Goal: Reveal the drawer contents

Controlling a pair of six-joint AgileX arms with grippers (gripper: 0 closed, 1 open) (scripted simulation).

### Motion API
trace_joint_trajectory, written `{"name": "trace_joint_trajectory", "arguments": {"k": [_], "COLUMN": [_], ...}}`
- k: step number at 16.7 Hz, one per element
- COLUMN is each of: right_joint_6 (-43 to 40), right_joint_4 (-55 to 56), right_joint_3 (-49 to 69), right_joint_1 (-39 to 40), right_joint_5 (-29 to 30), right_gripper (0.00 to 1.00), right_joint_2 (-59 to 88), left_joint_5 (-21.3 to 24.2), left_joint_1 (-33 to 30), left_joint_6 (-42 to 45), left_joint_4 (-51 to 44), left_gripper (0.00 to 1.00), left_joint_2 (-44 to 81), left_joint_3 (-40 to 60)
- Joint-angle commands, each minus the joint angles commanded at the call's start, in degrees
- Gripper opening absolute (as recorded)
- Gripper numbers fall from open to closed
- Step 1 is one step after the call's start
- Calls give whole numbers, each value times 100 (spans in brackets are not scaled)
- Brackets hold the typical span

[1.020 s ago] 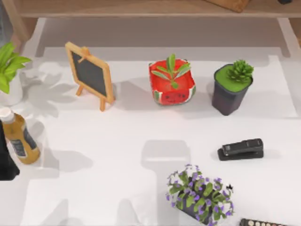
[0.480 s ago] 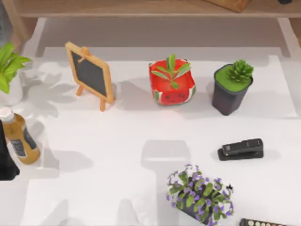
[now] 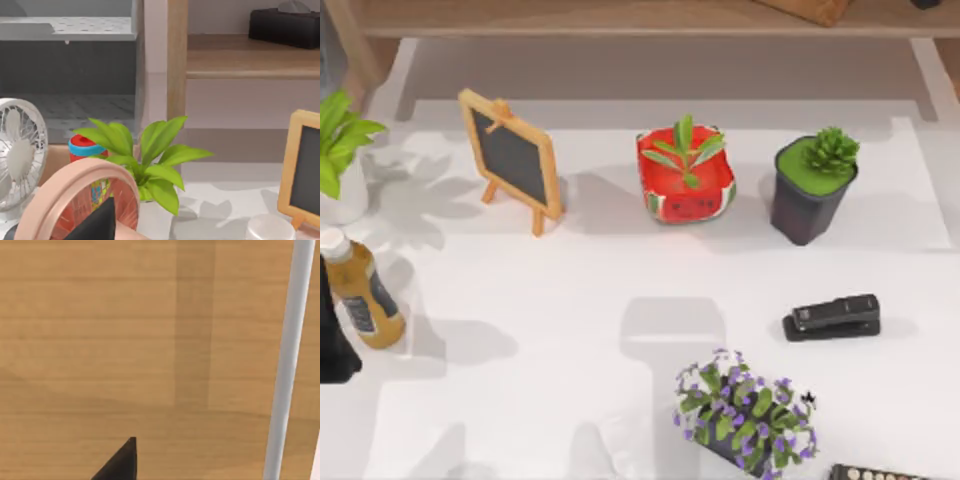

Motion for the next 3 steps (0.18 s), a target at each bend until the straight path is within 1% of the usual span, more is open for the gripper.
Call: {"name": "trace_joint_trajectory", "arguments": {"k": [3], "right_joint_6": [0], "right_joint_4": [0], "right_joint_3": [0], "right_joint_1": [0], "right_joint_5": [0], "right_gripper": [100], "right_joint_2": [0], "left_joint_5": [0], "left_joint_1": [0], "left_joint_6": [0], "left_joint_4": [0], "left_gripper": [100], "left_joint_2": [0], "left_joint_3": [0]}}
